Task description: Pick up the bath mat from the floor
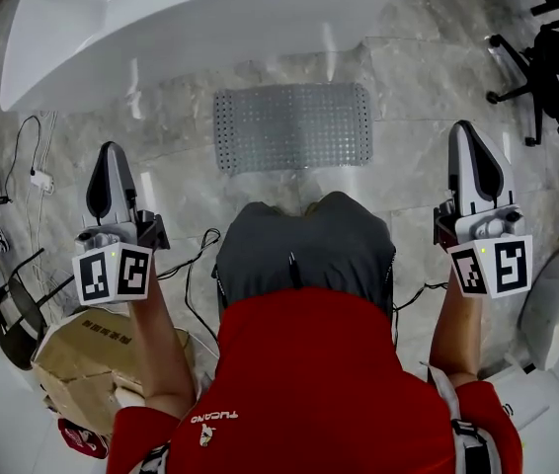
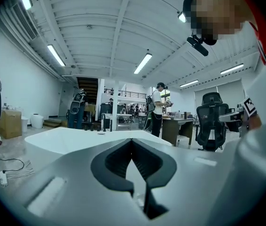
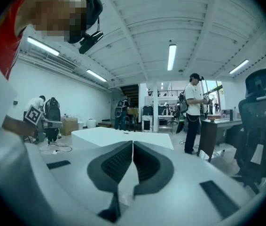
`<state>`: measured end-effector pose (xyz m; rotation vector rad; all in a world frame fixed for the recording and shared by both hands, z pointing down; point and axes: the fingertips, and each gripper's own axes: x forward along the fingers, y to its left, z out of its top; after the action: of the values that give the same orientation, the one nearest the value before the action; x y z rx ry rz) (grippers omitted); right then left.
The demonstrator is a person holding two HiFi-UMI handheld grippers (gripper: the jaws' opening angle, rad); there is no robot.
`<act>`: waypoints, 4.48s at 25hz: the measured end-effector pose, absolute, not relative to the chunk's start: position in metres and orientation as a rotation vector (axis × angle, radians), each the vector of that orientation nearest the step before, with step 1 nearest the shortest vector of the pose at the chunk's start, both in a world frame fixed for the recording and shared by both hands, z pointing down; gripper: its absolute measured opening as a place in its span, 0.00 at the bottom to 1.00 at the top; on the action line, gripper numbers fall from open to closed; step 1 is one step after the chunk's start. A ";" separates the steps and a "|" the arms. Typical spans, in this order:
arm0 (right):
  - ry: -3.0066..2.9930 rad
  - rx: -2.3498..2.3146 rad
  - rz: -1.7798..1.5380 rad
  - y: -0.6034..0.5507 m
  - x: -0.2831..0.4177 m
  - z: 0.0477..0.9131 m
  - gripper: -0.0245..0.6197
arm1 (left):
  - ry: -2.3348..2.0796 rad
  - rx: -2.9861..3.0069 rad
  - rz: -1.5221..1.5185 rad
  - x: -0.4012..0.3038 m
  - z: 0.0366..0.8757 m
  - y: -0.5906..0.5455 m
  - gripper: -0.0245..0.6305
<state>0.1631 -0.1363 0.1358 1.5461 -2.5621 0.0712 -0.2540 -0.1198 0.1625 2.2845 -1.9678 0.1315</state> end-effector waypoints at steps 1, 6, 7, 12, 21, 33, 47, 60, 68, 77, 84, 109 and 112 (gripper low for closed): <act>-2.557 1.553 0.075 -0.138 0.166 0.142 0.04 | -1.967 2.285 0.135 -0.253 0.168 -0.122 0.04; -2.548 1.575 0.079 -0.147 0.170 0.171 0.04 | -1.975 2.291 0.146 -0.256 0.195 -0.131 0.04; -2.549 1.575 0.076 -0.150 0.170 0.176 0.04 | -1.977 2.293 0.146 -0.255 0.200 -0.133 0.04; -2.547 1.580 0.068 -0.160 0.172 0.204 0.04 | -1.975 2.304 0.165 -0.251 0.229 -0.141 0.04; -2.517 1.593 0.082 -0.170 0.172 0.265 0.04 | -1.968 2.301 0.185 -0.261 0.287 -0.149 0.04; -2.505 1.593 0.075 -0.185 0.157 0.338 0.04 | -1.956 2.310 0.199 -0.280 0.367 -0.165 0.04; -2.473 1.601 0.098 -0.196 0.163 0.435 0.04 | -1.965 2.266 0.194 -0.290 0.468 -0.173 0.04; -2.422 1.597 0.166 -0.200 0.179 0.522 0.04 | -1.882 2.224 0.226 -0.291 0.563 -0.175 0.05; -2.360 1.542 0.254 -0.211 0.188 0.587 0.20 | -1.802 2.152 0.295 -0.292 0.624 -0.178 0.10; -2.281 1.476 0.371 -0.220 0.202 0.653 0.30 | -1.682 2.091 0.432 -0.288 0.695 -0.183 0.23; -2.191 1.451 0.485 -0.219 0.219 0.708 0.35 | -1.614 2.018 0.548 -0.290 0.752 -0.184 0.32; -1.899 1.290 0.815 -0.228 0.262 0.903 0.42 | -1.432 1.725 0.965 -0.322 0.932 -0.185 0.43; -1.865 1.263 0.870 -0.228 0.265 0.923 0.44 | -1.417 1.682 0.959 -0.327 0.946 -0.184 0.43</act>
<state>0.2653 -0.2279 0.9233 1.2628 -1.8652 0.8699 -0.3266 -0.1840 0.9455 1.6819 -1.4168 0.9595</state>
